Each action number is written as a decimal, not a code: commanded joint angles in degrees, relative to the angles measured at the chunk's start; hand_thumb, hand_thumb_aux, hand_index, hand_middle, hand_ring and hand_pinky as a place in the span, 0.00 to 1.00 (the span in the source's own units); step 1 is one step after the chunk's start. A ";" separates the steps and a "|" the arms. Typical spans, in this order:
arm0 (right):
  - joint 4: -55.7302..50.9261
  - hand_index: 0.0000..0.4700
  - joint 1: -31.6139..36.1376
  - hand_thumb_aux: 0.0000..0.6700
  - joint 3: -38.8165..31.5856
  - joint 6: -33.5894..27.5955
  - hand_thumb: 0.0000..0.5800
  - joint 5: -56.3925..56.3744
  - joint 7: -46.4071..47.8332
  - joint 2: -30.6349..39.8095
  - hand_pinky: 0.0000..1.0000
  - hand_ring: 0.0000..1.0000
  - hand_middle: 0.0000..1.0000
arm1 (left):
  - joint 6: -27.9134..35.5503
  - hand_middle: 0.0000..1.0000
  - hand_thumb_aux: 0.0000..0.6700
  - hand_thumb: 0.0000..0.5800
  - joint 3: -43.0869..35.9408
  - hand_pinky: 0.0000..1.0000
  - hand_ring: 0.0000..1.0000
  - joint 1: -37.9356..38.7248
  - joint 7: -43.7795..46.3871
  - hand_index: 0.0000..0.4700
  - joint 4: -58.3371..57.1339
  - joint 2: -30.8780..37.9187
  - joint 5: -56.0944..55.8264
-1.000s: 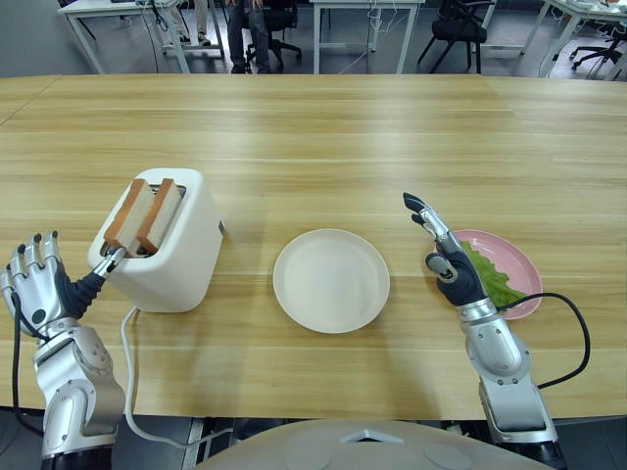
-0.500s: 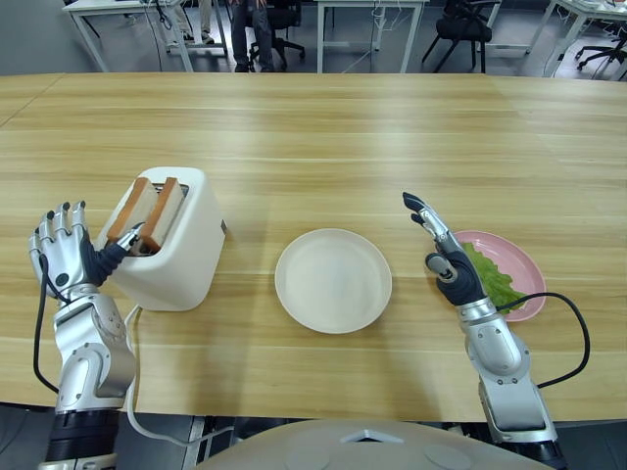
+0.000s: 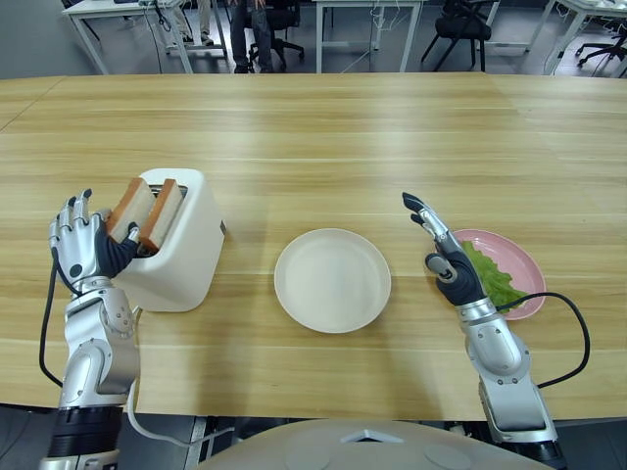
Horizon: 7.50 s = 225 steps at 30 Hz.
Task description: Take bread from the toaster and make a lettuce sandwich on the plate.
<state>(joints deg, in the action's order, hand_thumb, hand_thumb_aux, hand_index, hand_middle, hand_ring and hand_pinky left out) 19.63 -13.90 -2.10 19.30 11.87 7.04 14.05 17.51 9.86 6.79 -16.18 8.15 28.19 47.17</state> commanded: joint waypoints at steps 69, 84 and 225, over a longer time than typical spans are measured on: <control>-48.56 0.00 19.11 0.00 -14.60 -10.66 0.00 49.19 -11.96 43.42 0.00 0.00 0.00 | -14.25 1.00 1.00 1.00 -28.98 1.00 1.00 -22.39 40.32 0.98 -17.34 -11.63 -37.08; -49.34 0.98 18.98 1.00 -15.93 -8.89 1.00 45.97 -11.79 43.35 0.00 0.00 0.00 | -11.89 0.35 0.00 0.00 -36.83 0.35 0.35 -21.30 39.65 0.00 -19.90 -5.79 -22.37; -11.64 0.00 10.38 0.00 -15.30 22.81 0.00 37.85 -7.58 23.84 0.00 0.00 0.00 | -23.74 1.00 1.00 1.00 -25.81 1.00 1.00 -27.41 50.72 0.98 -27.24 -9.08 -37.58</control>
<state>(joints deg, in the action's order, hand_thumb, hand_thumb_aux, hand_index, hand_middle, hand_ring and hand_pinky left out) 9.03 -4.29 -15.71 43.31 48.71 -3.11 38.59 -4.94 -15.24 -19.85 34.85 -15.88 19.22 8.81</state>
